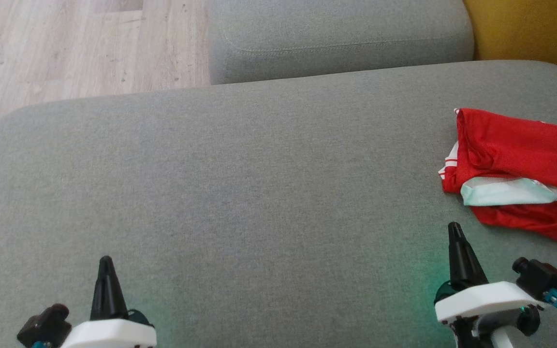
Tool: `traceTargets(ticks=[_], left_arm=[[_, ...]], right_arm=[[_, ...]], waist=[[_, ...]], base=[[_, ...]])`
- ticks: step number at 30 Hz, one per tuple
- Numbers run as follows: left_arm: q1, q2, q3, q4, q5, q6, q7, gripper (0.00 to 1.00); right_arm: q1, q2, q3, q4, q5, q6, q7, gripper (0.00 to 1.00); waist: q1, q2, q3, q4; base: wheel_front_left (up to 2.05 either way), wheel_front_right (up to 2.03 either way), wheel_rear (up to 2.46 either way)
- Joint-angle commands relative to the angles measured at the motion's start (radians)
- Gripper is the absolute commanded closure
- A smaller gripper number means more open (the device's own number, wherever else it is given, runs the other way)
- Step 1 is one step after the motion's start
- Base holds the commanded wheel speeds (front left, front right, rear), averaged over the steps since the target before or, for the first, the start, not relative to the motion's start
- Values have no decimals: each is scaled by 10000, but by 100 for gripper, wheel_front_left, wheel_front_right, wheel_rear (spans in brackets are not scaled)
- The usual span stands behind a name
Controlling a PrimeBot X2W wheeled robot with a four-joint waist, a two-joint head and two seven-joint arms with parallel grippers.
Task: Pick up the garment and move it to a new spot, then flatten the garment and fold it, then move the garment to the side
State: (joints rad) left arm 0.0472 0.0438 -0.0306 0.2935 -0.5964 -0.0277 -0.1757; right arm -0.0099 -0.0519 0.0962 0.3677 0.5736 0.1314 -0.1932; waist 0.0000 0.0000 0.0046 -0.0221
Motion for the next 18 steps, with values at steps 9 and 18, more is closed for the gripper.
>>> traceTargets(ticks=[9,18], left_arm=[[-598,25,295,-349,-1097,-158,300,100],[-683,28,398,-361,-1901,-235,531,100]], right_arm=[[-531,-137,-158,-458,1200,-2,297,100],[-567,-154,-288,-529,2051,-3,509,100]], waist=[[0,0,-1,22],[0,0,-2,40]], base=[[0,0,0],[0,0,0]])
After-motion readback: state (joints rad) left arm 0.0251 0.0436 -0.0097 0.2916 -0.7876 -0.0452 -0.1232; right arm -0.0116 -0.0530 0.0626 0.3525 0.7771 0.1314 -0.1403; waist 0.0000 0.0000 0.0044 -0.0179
